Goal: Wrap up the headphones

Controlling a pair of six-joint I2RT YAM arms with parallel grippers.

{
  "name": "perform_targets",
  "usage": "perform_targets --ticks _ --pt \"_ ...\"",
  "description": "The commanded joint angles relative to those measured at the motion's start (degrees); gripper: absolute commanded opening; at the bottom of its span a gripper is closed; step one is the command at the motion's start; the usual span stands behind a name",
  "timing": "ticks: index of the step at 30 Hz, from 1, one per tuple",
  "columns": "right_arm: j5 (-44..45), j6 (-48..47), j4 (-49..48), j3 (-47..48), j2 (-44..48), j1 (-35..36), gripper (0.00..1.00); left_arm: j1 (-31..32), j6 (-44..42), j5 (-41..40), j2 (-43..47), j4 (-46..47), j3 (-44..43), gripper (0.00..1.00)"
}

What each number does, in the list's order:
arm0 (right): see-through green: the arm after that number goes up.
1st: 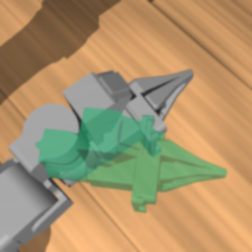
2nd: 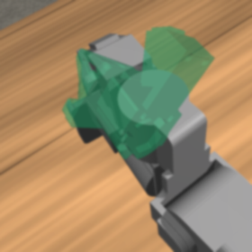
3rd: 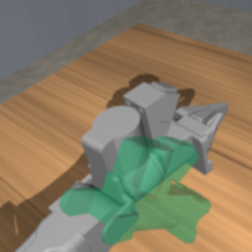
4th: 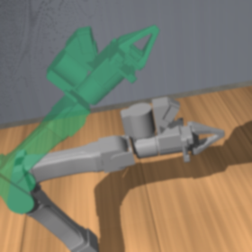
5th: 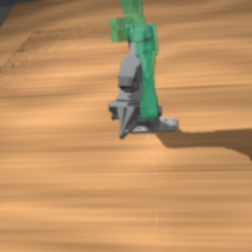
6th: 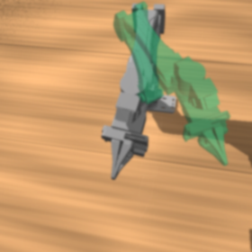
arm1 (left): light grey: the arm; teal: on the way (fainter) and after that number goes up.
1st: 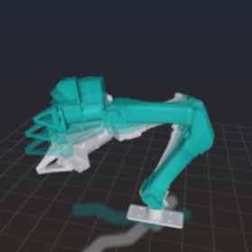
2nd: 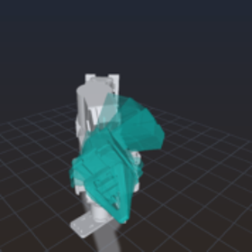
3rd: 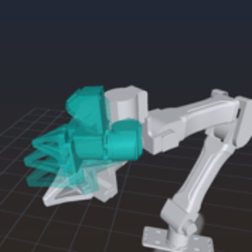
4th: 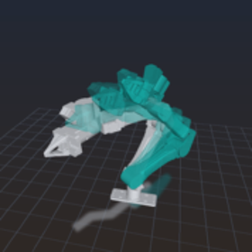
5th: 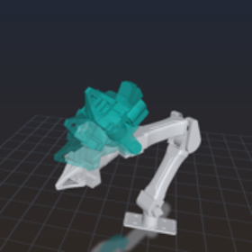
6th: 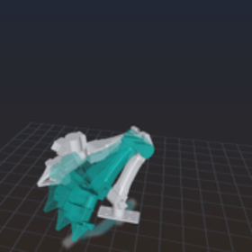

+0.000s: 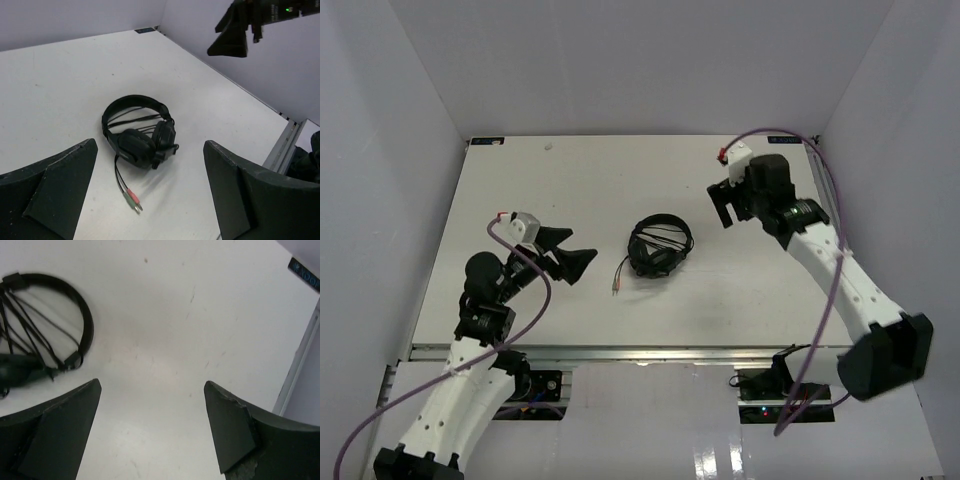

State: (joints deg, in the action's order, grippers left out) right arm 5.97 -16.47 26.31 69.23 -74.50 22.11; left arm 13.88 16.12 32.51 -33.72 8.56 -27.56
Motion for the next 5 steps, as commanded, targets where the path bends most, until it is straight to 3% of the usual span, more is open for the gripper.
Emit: perform_targets --ticks 1,5 --pt "8.0 4.9 -8.8 -16.2 15.7 -1.6 0.90 -0.1 1.7 3.8 9.6 -5.8 5.1 0.98" --pt "9.2 6.9 -9.8 -21.6 24.2 -5.6 0.90 0.0 -0.2 4.1 8.6 -8.1 3.8 0.98"
